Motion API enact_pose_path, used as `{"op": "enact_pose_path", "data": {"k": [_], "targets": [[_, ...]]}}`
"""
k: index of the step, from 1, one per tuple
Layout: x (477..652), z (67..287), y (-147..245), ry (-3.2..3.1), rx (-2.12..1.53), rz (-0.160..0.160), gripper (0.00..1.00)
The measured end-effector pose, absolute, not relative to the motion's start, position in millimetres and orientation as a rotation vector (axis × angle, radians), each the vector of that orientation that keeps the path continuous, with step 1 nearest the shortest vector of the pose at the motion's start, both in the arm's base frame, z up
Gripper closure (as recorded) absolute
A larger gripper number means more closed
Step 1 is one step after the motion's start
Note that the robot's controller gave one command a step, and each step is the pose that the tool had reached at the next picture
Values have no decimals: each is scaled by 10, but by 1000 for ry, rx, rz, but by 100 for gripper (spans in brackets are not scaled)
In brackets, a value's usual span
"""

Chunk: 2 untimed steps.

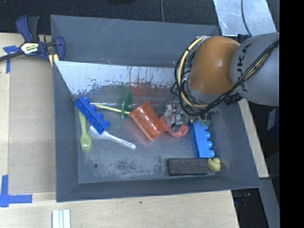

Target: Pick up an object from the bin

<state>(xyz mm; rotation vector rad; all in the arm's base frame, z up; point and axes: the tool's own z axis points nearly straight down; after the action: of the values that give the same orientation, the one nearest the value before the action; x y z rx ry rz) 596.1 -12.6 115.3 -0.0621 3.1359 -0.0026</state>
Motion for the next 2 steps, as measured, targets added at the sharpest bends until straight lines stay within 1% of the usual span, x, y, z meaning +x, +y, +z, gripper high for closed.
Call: {"op": "enact_pose_path", "data": {"k": [1,2], "targets": [[5942,2296,-267,3115,-209,-6,0],[5933,2279,-263,3119,-207,-4,0]]}}
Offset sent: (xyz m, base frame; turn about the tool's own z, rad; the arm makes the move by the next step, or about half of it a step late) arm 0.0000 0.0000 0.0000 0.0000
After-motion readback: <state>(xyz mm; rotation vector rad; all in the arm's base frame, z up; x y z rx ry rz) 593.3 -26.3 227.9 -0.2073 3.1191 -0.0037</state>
